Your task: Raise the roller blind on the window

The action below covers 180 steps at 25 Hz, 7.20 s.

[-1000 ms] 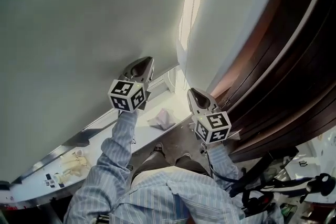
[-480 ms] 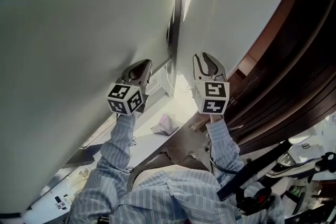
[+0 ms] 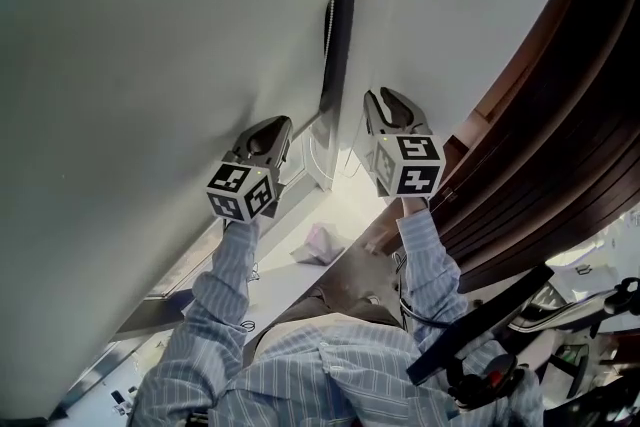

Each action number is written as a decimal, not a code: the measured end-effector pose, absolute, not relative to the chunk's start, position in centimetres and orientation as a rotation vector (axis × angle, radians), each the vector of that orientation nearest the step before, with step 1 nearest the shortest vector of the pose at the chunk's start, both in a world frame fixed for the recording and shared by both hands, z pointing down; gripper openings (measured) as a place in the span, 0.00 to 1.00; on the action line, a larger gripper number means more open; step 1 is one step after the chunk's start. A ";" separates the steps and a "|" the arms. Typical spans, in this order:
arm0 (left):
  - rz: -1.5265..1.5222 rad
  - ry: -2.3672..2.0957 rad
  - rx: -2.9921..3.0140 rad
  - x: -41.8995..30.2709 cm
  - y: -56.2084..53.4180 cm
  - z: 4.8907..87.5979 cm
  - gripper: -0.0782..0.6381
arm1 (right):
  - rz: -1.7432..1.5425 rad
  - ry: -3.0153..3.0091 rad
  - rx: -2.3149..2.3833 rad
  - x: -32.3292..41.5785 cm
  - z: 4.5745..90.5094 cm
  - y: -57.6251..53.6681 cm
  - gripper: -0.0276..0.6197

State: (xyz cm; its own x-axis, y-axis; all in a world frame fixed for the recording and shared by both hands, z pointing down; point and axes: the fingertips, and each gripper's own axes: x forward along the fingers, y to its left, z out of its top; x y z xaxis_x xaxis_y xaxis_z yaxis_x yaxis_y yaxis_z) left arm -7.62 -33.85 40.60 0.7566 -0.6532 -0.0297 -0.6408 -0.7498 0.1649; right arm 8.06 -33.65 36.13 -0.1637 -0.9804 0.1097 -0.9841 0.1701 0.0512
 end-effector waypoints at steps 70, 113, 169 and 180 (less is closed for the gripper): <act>-0.416 -0.392 2.958 5.4 -28.1 24.6 0.12 | -0.208 -2.791 1.474 4.6 16.4 -28.9 0.18; 0.225 -0.763 2.874 -0.1 -19.2 52.7 0.25 | 0.345 -2.364 1.507 3.5 54.6 -25.8 0.05; -0.083 -0.795 2.609 4.3 -24.8 50.5 0.12 | 0.336 -2.750 1.148 6.7 46.6 -20.1 0.15; -0.064 -0.786 2.604 4.4 -24.6 51.0 0.12 | -0.070 -2.909 1.056 2.1 28.3 -25.4 0.15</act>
State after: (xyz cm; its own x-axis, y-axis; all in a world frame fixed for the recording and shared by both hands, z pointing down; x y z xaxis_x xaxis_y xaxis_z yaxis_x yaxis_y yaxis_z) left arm 4.43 -24.63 50.98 0.8392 -0.5386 0.0748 -0.5193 -0.7531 0.4039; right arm 2.14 -25.39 28.27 -0.7664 -0.6417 0.0278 -0.6396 0.7665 0.0584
